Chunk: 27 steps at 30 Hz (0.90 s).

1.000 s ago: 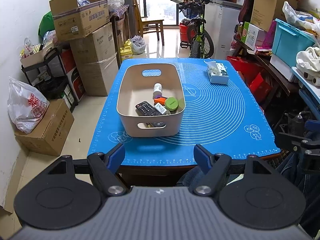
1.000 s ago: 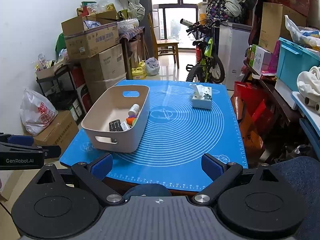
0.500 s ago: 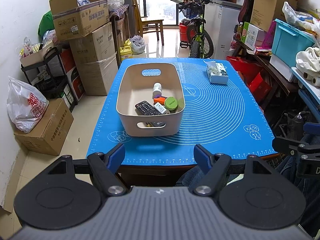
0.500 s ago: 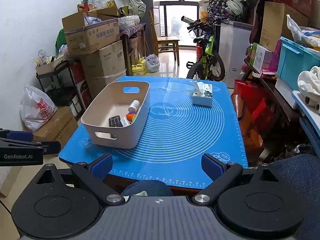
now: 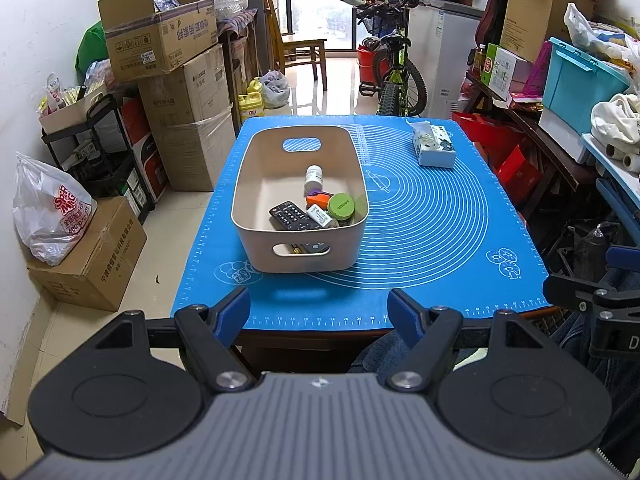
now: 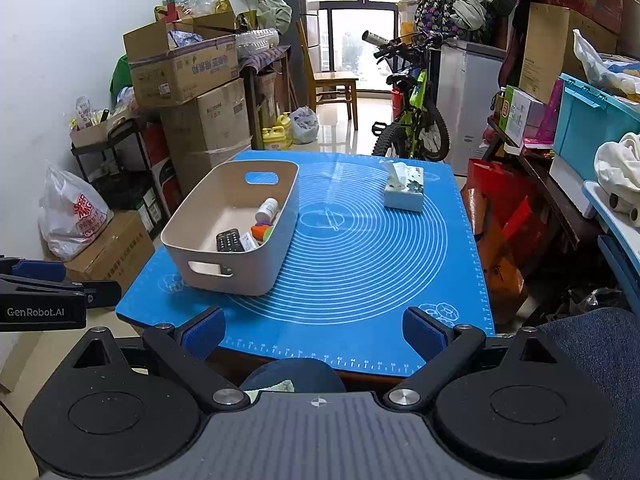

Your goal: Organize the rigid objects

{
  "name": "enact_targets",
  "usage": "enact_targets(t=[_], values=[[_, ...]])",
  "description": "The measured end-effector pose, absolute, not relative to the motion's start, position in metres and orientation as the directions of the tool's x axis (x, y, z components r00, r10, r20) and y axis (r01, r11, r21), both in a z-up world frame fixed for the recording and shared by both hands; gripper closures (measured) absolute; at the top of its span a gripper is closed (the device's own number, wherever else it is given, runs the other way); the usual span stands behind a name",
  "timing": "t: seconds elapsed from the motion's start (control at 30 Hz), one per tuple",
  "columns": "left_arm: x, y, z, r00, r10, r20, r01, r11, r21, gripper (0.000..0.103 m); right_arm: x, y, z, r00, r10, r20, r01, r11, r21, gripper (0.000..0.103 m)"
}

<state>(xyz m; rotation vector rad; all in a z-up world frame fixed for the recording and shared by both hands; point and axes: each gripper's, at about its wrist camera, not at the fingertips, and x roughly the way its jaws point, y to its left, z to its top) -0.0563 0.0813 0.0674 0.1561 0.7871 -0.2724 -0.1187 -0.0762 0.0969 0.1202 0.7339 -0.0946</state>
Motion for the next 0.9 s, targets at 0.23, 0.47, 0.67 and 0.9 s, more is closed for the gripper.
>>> enact_targets(t=[0.23,0.47,0.67,0.9], values=[[-0.0562,0.0813,0.0676,0.674,-0.182,-0.716,0.298,0.954,0.038,0.027,-0.1173,-0.0771,0.097,0.738,-0.044,-0.674,0.127,0.989,0.075,0.008],[-0.0562,0.0812,0.0677,0.675,-0.182,-0.715,0.296,0.954,0.037,0.027,-0.1179,-0.0768,0.0967,0.737,-0.045,-0.675,0.128,0.989,0.074,0.008],[-0.0562,0.0824,0.0668,0.675,-0.181,-0.715,0.295,0.955,0.037,0.027,-0.1178,-0.0774,0.0958,0.735,-0.045,-0.676,0.128,0.989,0.074,0.008],[-0.0561,0.0825,0.0668,0.674,-0.181,-0.716,0.296,0.955,0.037,0.027,-0.1179,-0.0774,0.0956,0.735,-0.045,-0.677,0.128,0.989,0.073,0.008]])
